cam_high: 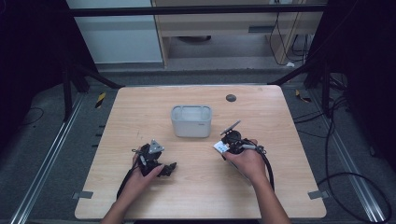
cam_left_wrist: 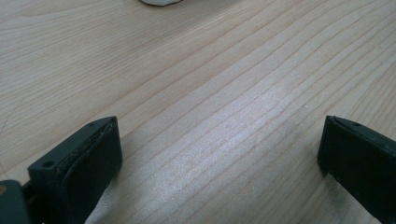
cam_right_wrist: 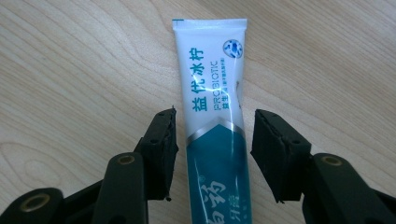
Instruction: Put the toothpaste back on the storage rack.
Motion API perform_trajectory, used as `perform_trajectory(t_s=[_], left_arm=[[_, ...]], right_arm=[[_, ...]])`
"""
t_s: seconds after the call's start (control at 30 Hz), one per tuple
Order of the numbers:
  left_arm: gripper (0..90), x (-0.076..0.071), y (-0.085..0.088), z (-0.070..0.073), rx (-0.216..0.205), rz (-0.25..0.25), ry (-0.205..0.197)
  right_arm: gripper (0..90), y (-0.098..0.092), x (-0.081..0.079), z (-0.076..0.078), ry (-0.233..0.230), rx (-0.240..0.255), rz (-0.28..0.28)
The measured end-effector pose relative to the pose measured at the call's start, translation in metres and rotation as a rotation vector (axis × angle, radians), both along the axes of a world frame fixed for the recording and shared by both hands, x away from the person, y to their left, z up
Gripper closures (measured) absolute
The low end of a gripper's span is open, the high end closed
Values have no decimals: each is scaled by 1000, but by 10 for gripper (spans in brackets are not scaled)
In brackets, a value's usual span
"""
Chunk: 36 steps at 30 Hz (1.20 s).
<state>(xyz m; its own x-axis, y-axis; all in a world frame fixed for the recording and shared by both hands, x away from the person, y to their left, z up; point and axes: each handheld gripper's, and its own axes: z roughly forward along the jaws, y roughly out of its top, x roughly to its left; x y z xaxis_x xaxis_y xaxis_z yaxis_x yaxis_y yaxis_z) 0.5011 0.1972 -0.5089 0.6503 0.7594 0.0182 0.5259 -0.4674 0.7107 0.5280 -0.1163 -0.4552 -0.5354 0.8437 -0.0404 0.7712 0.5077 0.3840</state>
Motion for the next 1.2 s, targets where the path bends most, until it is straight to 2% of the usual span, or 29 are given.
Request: perform_trajectory(t_s=[0.5, 0.67, 0.8, 1.2], left_arm=[[0, 0, 0, 0, 0, -2, 0], [0, 0, 0, 0, 0, -2, 0], [0, 0, 0, 0, 0, -3, 1], [0, 0, 0, 0, 0, -3, 0]], right_arm=[[534, 3, 8, -9, 32, -9, -3], [547, 1, 11, -9, 55, -3, -2], [550, 4, 13, -8, 73, -19, -3], [554, 5, 16, -11, 90, -32, 11]])
